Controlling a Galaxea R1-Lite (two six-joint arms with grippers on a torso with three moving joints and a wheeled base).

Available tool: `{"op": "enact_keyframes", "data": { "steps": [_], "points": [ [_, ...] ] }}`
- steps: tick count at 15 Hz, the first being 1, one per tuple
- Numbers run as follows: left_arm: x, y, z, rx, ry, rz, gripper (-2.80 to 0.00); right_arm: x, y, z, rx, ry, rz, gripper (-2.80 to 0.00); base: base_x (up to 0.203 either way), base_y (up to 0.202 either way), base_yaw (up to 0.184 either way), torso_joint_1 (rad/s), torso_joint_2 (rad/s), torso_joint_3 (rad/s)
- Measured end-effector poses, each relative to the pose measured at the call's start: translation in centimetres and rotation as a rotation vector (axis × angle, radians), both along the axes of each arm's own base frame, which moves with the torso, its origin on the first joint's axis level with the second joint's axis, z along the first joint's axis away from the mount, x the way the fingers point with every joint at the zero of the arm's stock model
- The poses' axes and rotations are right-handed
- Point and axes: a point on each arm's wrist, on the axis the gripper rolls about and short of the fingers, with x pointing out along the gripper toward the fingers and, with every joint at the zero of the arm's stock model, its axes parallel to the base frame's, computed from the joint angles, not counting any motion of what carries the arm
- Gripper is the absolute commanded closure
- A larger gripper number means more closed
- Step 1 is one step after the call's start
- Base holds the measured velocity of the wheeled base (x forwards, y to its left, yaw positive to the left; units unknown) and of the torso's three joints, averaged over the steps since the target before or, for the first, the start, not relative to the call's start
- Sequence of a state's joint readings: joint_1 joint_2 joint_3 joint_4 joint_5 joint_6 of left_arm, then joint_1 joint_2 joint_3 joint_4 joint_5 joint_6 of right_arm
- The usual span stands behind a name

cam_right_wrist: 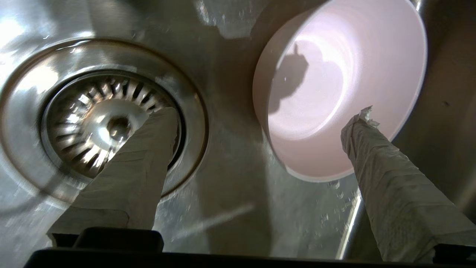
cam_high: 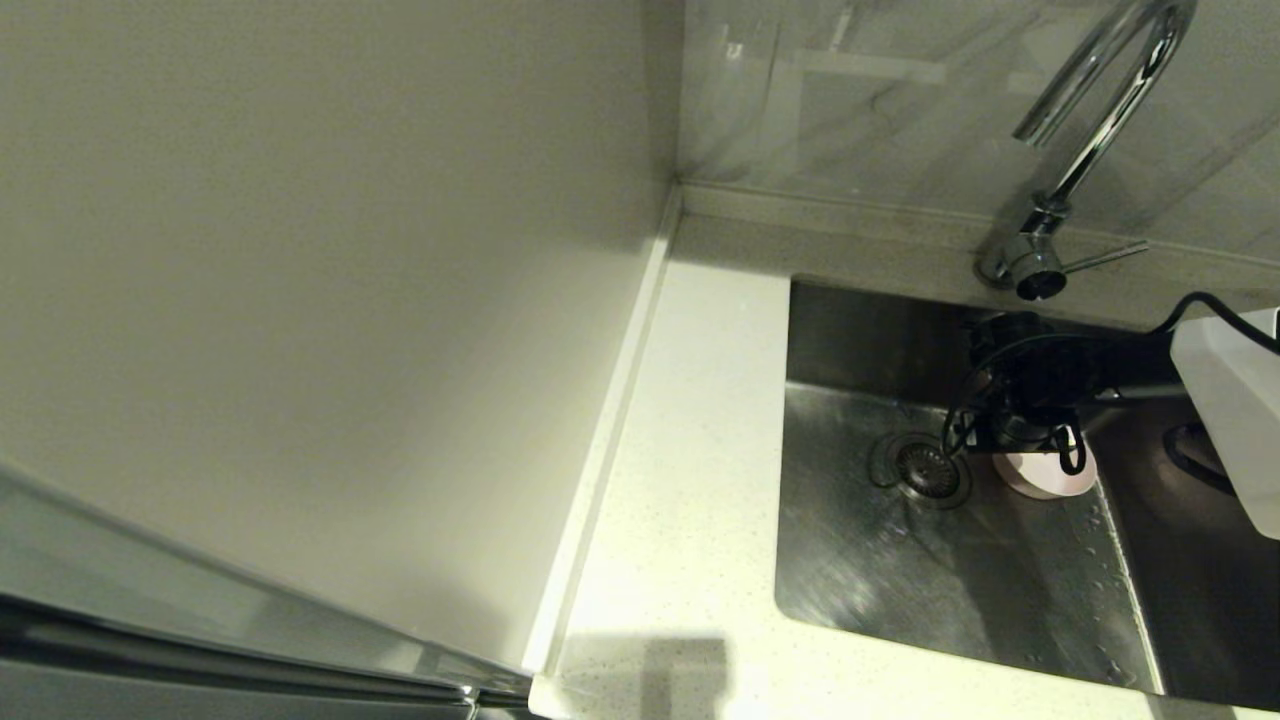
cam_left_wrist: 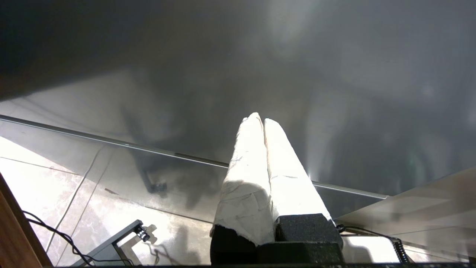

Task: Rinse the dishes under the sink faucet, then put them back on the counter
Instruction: Put a bowl back to the table from the sink

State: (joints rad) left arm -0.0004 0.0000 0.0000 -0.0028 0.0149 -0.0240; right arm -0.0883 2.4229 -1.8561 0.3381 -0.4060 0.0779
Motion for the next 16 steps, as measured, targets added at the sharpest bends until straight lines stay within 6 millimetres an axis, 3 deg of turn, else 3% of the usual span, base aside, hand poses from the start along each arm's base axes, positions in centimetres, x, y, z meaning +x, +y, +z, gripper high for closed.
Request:
{"op": "enact_keyframes", "data": {
  "steps": [2,3,9,16],
  "points": [
    [0.0,0.0,0.0,0.000,0.000,0.000,0.00,0.4,-0.2,-0.7,0.000,0.005,-0.004,-2.80,0.000,0.000,0.000,0.000,0.00,0.000],
    [0.0,0.0,0.0,0.000,0.000,0.000,0.00,0.6,-0.2,-1.1,0.001,0.010,-0.003,0.00,0.000,0.000,0.000,0.000,0.00,0.000],
    [0.0,0.0,0.0,0.000,0.000,0.000,0.00,0.8,-0.9,-2.3,0.005,0.030,-0.019,0.00,0.000,0.000,0.000,0.000,0.00,0.000],
    [0.0,0.0,0.0,0.000,0.000,0.000,0.00,-0.4,-1.7,-2.8,0.045,0.053,-0.085,0.00,0.000,0.000,0.000,0.000,0.00,0.000]
  ]
}}
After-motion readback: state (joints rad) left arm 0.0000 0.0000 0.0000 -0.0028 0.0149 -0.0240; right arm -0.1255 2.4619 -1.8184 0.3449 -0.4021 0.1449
